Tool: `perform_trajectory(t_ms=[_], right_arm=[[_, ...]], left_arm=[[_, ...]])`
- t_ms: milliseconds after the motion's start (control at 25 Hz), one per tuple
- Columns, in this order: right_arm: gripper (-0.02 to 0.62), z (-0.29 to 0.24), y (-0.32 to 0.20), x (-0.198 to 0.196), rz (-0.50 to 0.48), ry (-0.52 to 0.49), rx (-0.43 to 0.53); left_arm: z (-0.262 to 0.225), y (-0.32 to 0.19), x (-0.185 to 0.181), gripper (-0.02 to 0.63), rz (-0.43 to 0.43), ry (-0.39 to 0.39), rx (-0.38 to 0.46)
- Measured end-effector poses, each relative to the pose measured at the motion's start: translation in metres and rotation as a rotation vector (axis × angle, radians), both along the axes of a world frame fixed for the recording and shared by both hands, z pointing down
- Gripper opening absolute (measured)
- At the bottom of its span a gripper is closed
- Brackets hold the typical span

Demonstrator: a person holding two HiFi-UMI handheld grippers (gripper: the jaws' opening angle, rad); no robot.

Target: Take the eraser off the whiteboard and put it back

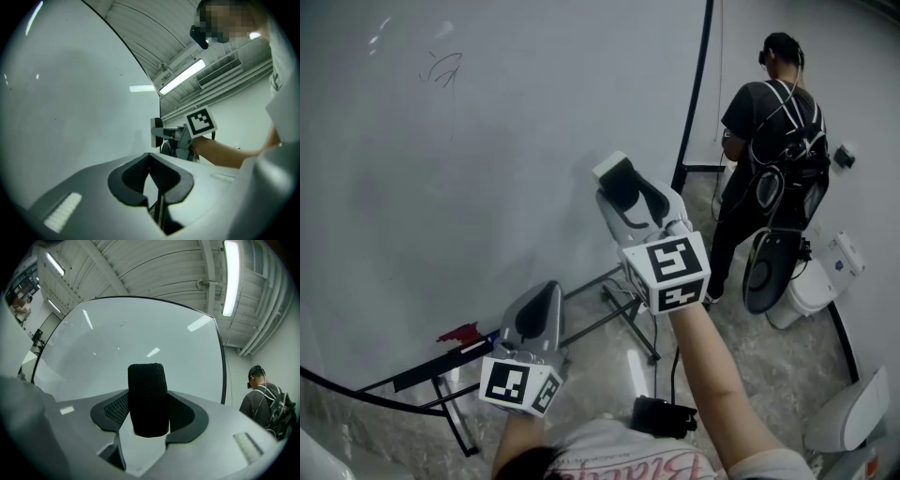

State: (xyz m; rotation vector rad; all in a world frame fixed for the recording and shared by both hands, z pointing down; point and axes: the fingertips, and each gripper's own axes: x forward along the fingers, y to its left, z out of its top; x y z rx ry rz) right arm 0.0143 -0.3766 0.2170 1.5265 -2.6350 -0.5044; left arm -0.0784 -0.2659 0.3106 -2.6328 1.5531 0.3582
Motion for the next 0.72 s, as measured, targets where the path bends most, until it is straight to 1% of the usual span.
perform_trajectory(t_ms=[120,400,520,720], right_arm=[[0.241,-0.012,-0.02,-0.003,0.027,-0.01,-0.012],[0.244,-0.035,-0.052,-0.015,0.046,-0.062,-0.049],[0.244,-0.043,-0.06,-0.019,0.048,-0.079,-0.054],[0.245,-0.044,-0.062,-0.021,0.058,-0.072,-0.039]], left_arm=[[0.0,0.0,0.005,-0.002,0.011,-0.011,0.004],[0.002,-0.004,0.005,-0.001,0.004,-0.019,0.001],[0.001,-0.005,0.004,-0.002,-0.001,-0.017,0.004],[0.001,-0.005,0.002,-0.001,-0.009,-0.017,0.004]])
